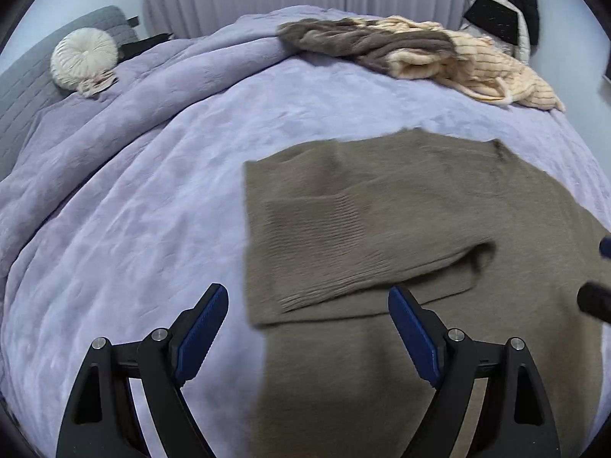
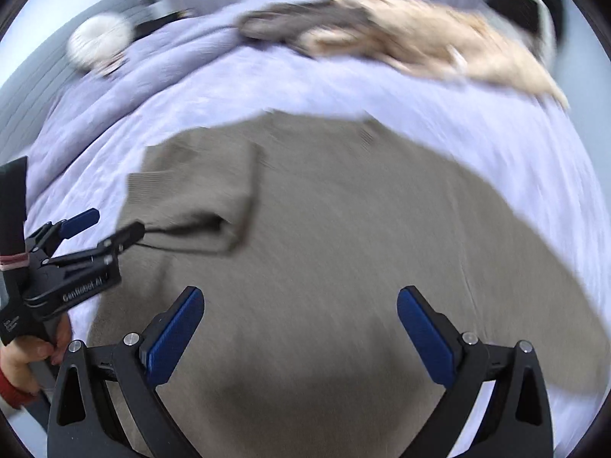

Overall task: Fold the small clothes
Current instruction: 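Fold the held sleeve across the sweater body with the left gripper, then grasp the other sleeve cuff with the right gripper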

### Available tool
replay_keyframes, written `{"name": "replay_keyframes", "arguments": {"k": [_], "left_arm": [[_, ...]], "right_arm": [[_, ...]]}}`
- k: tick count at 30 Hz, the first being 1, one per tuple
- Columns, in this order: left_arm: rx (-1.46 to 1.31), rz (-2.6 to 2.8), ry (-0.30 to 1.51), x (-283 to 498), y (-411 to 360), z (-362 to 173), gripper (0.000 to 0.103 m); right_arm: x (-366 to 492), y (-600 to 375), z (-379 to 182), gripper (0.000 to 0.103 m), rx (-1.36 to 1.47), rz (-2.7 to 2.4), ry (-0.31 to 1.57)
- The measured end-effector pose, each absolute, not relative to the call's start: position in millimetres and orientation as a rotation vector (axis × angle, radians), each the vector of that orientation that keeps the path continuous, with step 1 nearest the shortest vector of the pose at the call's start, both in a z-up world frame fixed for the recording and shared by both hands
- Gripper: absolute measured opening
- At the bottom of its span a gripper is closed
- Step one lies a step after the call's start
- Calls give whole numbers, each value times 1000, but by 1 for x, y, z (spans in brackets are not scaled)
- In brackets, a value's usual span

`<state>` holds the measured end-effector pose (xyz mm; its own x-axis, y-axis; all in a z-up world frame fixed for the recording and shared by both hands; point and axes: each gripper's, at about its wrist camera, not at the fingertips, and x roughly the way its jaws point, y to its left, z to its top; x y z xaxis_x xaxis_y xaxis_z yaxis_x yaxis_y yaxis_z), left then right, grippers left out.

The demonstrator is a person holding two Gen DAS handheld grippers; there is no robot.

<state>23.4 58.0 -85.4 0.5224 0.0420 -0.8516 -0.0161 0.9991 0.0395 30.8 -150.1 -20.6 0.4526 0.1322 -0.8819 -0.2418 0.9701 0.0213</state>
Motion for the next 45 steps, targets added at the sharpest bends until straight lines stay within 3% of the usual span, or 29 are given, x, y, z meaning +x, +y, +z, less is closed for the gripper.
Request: {"name": "replay_keyframes", "arguments": {"k": [3, 8, 9, 11, 18, 23, 30, 31, 33, 34, 35, 41, 42, 44, 45], "left_arm": [[36, 117, 1112, 17, 89, -111, 87], [3, 116, 1129, 24, 95, -129, 87], [13, 123, 1124, 26, 94, -133, 87], [17, 142, 1122, 28, 93, -138, 87], [-14, 172, 1107, 34, 95, -136, 87], [-4, 180, 1100, 37, 94, -138, 87], [-61, 86, 1168, 35, 111, -122, 87], [-88, 66, 1163, 33, 116, -115, 87], [-146, 28, 1141, 32, 129, -99, 87], [-173, 6, 1137, 36, 134, -94, 87], [-202, -19, 1135, 46, 139, -91, 87], [-374, -104, 1153, 142, 148, -109, 86], [-389, -107, 1168, 154, 145, -116, 84], [-372, -79, 1198, 167, 140, -128, 49], [-366, -68, 1212, 170, 137, -132, 43]], "right_arm": [[54, -90, -32, 101, -351, 350, 1031], [78, -12, -85, 81, -748, 415, 987], [76, -9, -90, 72, -795, 404, 990], [88, -1, -97, 13, -794, 410, 1016], [99, -125, -26, 11, 70, 218, 925], [75, -240, -73, 11, 634, 5, 1006], [41, -295, -117, 12, 970, -12, 1027], [41, -297, -117, 14, 983, 6, 1035], [45, -295, -114, 29, 975, 38, 1041], [48, -293, -110, 48, 969, 60, 1034], [46, -293, -106, 59, 964, 81, 1023], [68, -284, -104, 59, 896, 136, 1037], [71, -285, -107, 59, 904, 129, 1043], [75, -287, -113, 55, 945, 114, 1042], [77, -289, -116, 47, 967, 105, 1040]]}}
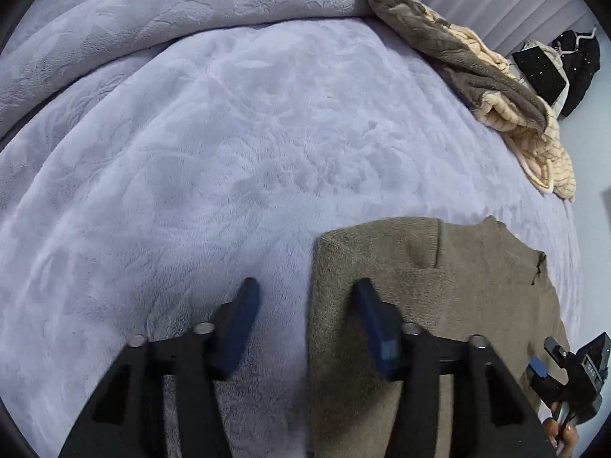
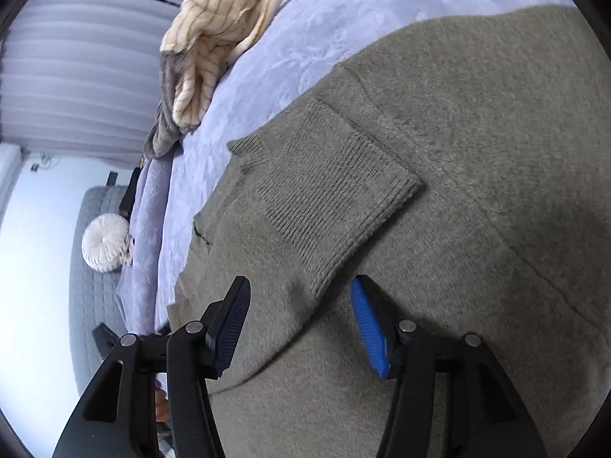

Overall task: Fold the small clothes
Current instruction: 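Grasp the other sleeve cuff with the right gripper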

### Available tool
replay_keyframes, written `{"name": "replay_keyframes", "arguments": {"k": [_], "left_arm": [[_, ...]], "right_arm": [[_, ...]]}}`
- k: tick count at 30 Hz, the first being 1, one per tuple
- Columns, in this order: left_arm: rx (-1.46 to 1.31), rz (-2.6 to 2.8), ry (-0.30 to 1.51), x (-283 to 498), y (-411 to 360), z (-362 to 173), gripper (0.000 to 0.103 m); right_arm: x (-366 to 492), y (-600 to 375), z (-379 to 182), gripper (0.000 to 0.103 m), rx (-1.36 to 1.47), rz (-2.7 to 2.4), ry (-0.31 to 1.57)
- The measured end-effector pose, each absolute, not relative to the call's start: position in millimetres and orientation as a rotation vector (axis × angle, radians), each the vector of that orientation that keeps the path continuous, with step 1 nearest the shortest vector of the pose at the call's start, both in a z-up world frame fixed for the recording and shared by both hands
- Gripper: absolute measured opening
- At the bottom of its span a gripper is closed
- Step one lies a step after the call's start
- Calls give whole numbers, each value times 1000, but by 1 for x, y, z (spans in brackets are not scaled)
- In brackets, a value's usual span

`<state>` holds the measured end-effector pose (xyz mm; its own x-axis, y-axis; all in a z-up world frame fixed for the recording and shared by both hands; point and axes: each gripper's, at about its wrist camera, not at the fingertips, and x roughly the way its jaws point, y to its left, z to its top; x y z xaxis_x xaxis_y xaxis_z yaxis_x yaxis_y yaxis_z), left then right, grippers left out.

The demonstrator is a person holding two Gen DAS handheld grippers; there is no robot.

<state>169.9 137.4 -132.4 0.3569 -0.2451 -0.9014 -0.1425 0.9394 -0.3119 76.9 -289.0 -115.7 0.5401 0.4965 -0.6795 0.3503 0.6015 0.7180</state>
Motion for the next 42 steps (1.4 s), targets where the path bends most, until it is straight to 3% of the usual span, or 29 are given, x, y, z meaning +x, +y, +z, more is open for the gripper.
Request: {"name": "replay_keyframes", "arguments": {"k": [1, 2, 8, 15, 20, 21, 22, 24, 25, 26, 36, 37, 38, 39, 42], "left_arm": [[-372, -69, 1207, 170, 135, -134, 37], [-364, -63, 1197, 168, 133, -133, 37], [-205, -47, 1159, 167, 114, -124, 37], [-126, -14, 1140, 167, 104, -122, 37], [-58, -41, 1149, 139, 102, -105, 38], [-65, -55, 1157, 130, 102, -102, 41], [-71, -61, 1162, 122, 100, -99, 57], [-74, -73, 1157, 103, 95, -93, 62], [-71, -89, 1166, 94, 89, -92, 62], [-68, -98, 1171, 86, 84, -91, 62], [8, -207, 1217, 31, -3, -86, 62], [18, -217, 1216, 28, -11, -87, 75], [30, -219, 1213, 26, -19, -87, 97], [42, -209, 1204, 24, -27, -86, 102], [65, -225, 1190, 21, -46, -84, 102]], "right_arm": [[81, -290, -117, 10, 976, 96, 1050], [84, -289, -118, 6, 968, 89, 1068], [65, -289, -77, 6, 840, 69, 963], [40, -298, -115, 6, 861, -3, 1049], [38, -298, -108, 9, 831, 13, 1088], [35, -297, -104, 10, 804, 19, 1101], [32, -296, -101, 13, 780, 25, 1108], [23, -293, -94, 28, 736, 44, 1125], [18, -291, -91, 45, 727, 50, 1133], [12, -291, -89, 51, 725, 55, 1138], [-42, -304, -83, 51, 784, 17, 1168], [-45, -307, -83, 51, 792, 12, 1166], [-48, -310, -82, 51, 795, 7, 1163], [-50, -313, -81, 51, 798, 1, 1158], [-60, -327, -79, 51, 815, -25, 1134]]}}
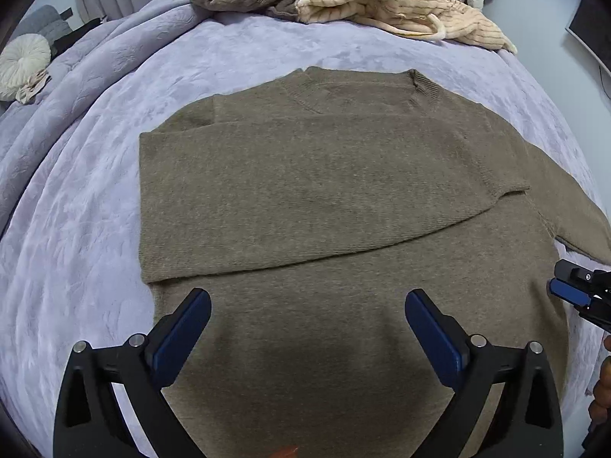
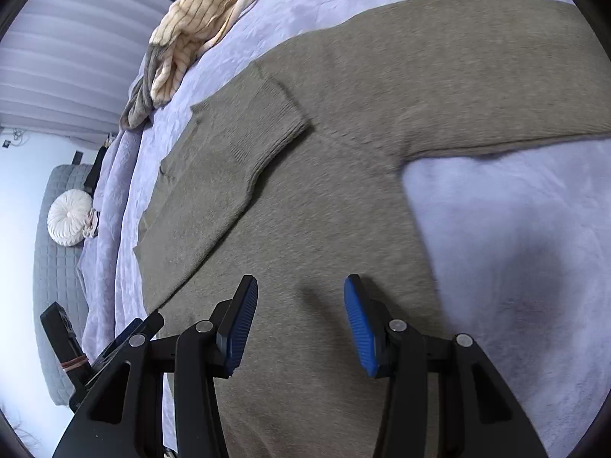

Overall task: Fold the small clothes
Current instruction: 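Grasp the other sleeve cuff with the right gripper, then fold the held sleeve across the sweater body with the right gripper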

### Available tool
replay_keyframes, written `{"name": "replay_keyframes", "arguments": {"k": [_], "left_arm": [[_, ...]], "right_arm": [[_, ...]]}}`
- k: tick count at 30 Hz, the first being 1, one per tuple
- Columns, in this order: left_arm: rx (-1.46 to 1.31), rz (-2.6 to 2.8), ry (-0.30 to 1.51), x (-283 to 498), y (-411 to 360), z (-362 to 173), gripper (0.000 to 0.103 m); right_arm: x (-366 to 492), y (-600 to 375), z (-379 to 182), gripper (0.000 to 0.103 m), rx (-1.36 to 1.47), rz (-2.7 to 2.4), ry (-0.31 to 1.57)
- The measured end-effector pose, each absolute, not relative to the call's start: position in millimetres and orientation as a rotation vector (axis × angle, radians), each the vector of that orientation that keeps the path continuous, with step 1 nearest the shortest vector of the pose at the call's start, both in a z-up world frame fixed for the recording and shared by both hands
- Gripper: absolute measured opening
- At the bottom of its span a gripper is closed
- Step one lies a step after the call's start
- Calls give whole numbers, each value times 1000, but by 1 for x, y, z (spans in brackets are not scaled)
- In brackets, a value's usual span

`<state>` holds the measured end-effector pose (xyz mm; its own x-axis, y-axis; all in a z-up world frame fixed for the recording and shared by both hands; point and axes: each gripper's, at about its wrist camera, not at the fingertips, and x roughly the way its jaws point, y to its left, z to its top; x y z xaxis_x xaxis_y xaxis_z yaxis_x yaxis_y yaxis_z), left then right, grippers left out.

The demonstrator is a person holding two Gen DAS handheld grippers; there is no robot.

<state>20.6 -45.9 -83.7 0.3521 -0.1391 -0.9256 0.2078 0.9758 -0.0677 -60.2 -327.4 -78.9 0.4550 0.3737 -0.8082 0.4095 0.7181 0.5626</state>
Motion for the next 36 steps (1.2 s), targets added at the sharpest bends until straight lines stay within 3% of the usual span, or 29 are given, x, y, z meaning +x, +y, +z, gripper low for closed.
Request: {"name": "replay_keyframes", "arguments": {"k": [18, 25, 27, 28, 36], "left_arm": [[91, -309, 1276, 24, -146, -98, 102], [110, -319, 1284, 26, -172, -100, 102], [96, -322, 1278, 26, -174, -99, 102], [88, -323, 1276, 27, -173, -99, 102], [26, -294, 1270, 41, -143, -94, 102]], "right_arm": [[-165, -539, -67, 51, 1075, -466, 816], [-162, -582, -64, 51, 1091, -517, 745], [-155, -583, -63, 28, 1121, -503, 729], [-150, -582, -62, 11, 1127, -488, 727], [-79, -522, -14, 8, 909, -287, 734]]}}
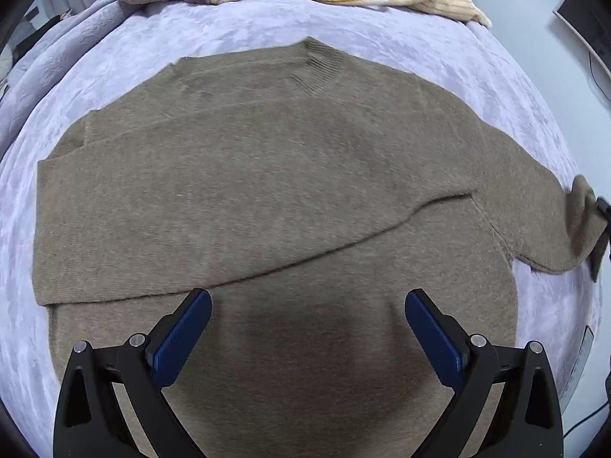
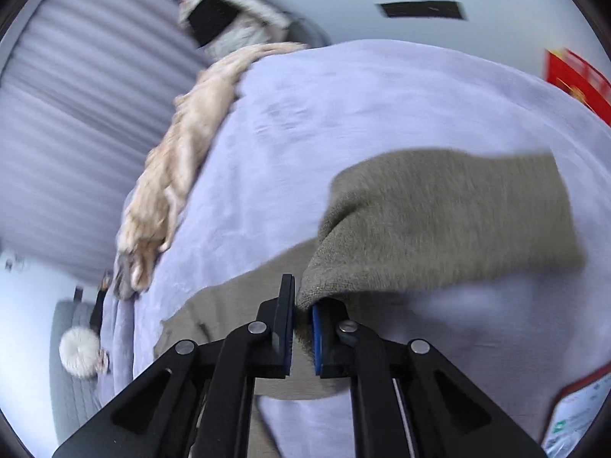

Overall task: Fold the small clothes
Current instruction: 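Fold the held sleeve across the sweater body with the right gripper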

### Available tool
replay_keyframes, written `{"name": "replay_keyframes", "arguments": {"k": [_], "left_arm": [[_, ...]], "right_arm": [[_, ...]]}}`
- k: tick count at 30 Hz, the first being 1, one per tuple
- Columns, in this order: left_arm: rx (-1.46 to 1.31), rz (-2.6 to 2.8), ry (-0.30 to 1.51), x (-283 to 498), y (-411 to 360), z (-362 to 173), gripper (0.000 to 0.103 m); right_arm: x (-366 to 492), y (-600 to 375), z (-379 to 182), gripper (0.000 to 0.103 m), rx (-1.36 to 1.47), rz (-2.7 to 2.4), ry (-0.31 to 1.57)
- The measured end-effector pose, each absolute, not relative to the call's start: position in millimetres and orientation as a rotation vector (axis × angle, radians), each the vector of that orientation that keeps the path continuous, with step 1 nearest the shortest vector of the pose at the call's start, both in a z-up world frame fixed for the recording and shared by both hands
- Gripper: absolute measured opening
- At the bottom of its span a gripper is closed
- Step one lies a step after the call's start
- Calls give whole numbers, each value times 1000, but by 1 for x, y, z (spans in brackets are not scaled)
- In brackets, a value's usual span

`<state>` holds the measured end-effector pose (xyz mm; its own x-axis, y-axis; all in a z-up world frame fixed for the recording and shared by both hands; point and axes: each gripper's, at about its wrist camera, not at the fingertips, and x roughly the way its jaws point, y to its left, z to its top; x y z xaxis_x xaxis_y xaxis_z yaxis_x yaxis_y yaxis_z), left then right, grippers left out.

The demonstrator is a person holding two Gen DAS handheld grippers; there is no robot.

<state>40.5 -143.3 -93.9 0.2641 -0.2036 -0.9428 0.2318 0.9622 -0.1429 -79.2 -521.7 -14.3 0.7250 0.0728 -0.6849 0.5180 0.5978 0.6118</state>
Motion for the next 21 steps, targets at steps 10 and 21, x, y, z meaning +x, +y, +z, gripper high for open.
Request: {"name": "replay_keyframes", "arguments": {"k": [10, 21], "left_arm": [[-56, -135, 1211, 47, -61, -89, 102], [-115, -49, 1223, 42, 4, -106, 102]], "right_arm": [[50, -304, 17, 8, 388, 211, 869], [62, -229, -86, 47, 492, 234, 1205]]}}
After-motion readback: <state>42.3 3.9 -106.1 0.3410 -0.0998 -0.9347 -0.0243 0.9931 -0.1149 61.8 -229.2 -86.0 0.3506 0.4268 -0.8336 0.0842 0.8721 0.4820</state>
